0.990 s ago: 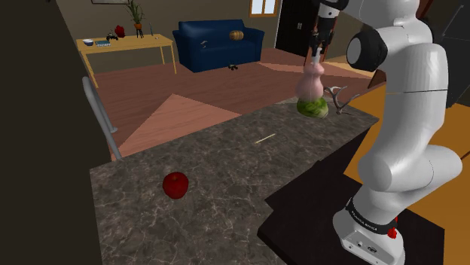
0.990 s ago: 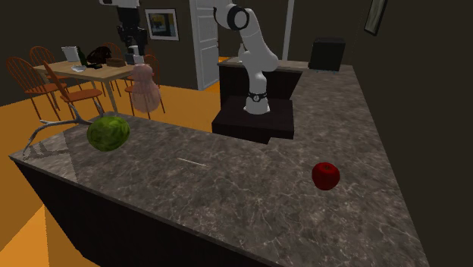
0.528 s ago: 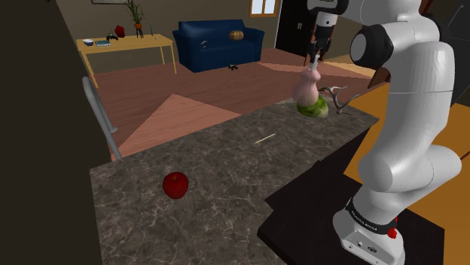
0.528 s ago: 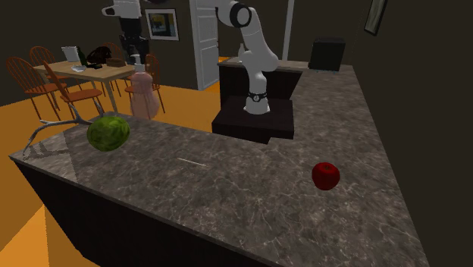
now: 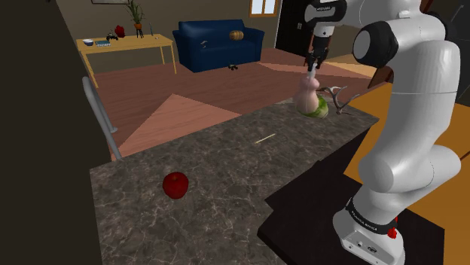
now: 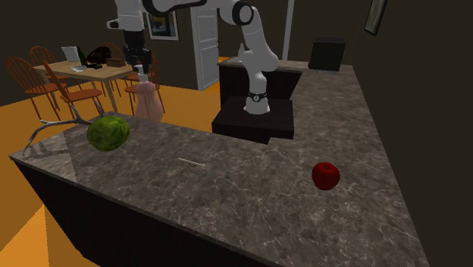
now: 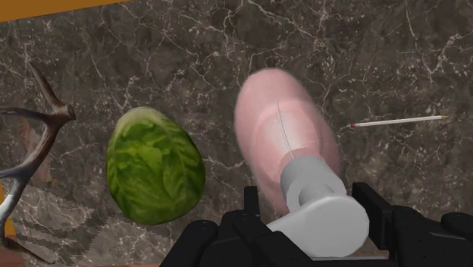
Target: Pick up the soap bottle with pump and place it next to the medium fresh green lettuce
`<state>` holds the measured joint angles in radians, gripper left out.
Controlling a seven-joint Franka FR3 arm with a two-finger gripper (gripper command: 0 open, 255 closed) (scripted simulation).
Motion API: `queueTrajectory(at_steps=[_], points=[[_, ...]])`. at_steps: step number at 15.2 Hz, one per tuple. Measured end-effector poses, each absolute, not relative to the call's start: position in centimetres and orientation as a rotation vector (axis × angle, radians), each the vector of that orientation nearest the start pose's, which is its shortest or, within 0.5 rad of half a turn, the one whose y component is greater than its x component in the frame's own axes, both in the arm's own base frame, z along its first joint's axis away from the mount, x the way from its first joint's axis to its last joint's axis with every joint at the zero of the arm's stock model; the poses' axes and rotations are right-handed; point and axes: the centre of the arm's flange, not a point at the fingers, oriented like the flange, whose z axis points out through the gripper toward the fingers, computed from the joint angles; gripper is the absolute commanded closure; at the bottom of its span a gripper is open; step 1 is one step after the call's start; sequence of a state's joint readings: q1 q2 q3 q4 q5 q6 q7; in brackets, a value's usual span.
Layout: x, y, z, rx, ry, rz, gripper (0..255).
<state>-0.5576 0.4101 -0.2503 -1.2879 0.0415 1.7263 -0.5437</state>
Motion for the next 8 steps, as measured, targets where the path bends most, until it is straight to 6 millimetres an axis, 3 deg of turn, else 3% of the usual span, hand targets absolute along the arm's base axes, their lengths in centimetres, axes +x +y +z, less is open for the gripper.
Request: queueTrajectory(at_steps=[8], points=[[49.7, -46.8, 48.4, -3.187, 0.397, 0.007, 255]])
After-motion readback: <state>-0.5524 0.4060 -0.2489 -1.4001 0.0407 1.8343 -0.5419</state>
